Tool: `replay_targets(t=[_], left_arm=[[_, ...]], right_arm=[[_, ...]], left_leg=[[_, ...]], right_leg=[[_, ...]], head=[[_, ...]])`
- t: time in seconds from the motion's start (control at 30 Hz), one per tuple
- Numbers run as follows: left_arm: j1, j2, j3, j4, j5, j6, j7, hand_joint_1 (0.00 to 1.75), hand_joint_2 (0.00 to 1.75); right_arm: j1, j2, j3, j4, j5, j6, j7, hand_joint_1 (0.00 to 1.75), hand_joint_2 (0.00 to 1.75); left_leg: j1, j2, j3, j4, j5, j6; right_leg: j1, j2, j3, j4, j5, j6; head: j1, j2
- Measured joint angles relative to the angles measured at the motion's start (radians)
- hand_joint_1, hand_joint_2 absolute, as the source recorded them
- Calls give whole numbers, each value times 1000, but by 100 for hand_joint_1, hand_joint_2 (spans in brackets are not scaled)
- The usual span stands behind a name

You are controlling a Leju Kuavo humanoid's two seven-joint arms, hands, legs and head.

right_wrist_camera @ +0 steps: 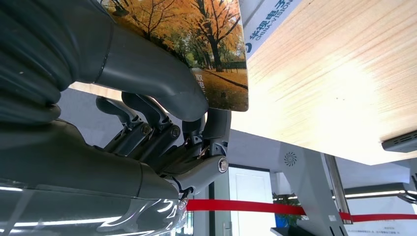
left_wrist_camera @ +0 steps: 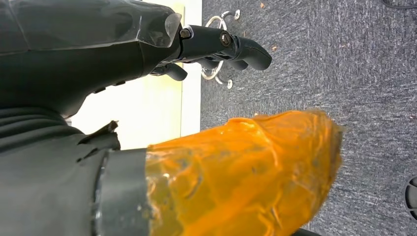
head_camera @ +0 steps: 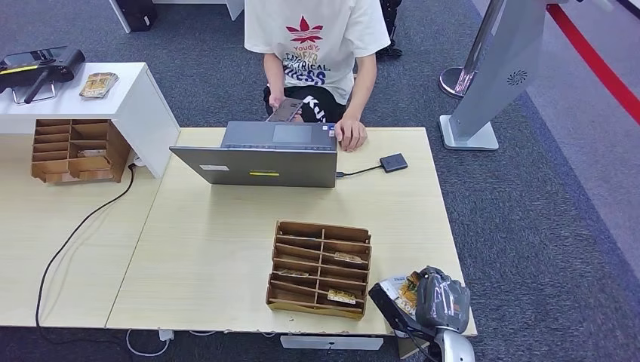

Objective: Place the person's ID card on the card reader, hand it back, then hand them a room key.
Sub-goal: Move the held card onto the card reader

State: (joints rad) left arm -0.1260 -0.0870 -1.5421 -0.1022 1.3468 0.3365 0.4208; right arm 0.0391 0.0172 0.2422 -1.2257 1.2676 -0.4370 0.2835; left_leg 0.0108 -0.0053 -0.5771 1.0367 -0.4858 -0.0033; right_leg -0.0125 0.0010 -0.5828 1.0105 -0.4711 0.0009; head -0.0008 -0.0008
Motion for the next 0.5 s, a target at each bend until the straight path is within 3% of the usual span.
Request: replay_targets(t=[0.5], left_arm=[[0,0,-1,0,-6,-1,6,0,0]], right_arm=[[-1,0,0,0,-2,9,0,175,175]], left_leg=[[0,0,0,0,0,0]], right_leg=[[0,0,0,0,0,0]], head=[[0,0]])
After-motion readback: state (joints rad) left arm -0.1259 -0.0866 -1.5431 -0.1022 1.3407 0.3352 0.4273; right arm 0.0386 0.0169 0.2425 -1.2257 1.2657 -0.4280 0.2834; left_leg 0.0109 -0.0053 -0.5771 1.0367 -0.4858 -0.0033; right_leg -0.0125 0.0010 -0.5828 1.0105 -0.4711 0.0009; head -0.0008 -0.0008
